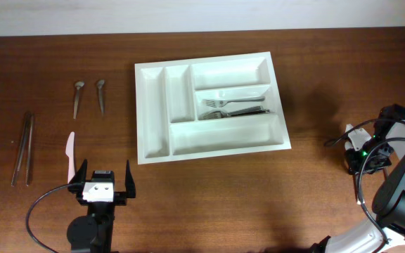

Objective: Pack container
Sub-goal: 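Lower the right gripper and grasp the spoon by its neck, then carry the spoon with the right gripper to the tray's top compartment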

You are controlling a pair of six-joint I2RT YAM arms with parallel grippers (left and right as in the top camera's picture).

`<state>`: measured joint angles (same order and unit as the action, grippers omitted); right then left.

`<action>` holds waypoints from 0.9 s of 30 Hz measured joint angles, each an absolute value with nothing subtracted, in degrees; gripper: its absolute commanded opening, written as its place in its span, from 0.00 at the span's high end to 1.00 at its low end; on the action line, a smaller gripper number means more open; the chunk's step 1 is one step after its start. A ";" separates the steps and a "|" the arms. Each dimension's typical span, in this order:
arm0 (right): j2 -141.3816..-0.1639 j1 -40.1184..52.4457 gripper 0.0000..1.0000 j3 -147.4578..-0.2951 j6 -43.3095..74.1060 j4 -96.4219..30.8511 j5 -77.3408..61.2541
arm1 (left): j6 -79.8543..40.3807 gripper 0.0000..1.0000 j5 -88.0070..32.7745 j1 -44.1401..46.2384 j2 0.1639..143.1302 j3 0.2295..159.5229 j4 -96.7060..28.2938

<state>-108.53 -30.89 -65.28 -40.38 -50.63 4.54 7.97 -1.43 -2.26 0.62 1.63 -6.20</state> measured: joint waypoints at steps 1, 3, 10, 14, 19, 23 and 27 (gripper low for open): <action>-108.47 -30.89 0.80 -65.23 -40.16 -50.46 4.58 | 7.97 0.01 -1.43 -2.26 0.62 1.63 -6.20; -108.36 -30.89 0.81 -65.12 -39.64 -50.09 4.78 | 7.97 0.01 -1.43 -2.26 0.62 1.63 -6.20; -108.27 -30.79 0.92 -65.08 -38.83 -49.04 5.37 | 7.97 0.01 -1.43 -2.26 0.62 1.63 -6.20; -108.25 -30.68 0.93 -65.08 -38.72 -48.95 5.58 | 7.97 0.01 -1.43 -2.26 0.62 1.63 -6.20; -108.25 -30.63 0.96 -65.12 -38.76 -48.93 5.74 | 7.97 0.01 -1.43 -2.26 0.62 1.63 -6.20; -108.68 -30.06 0.96 -66.17 -38.72 -48.42 6.24 | 7.97 0.01 -1.43 -2.26 0.62 1.63 -6.20; -110.19 -27.09 0.96 -69.84 -38.74 -48.01 6.39 | 7.97 0.01 -1.43 -2.26 0.62 1.63 -6.20</action>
<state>-110.19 -27.09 -69.84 -38.74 -48.01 6.39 7.97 -1.43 -2.26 0.62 1.63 -6.20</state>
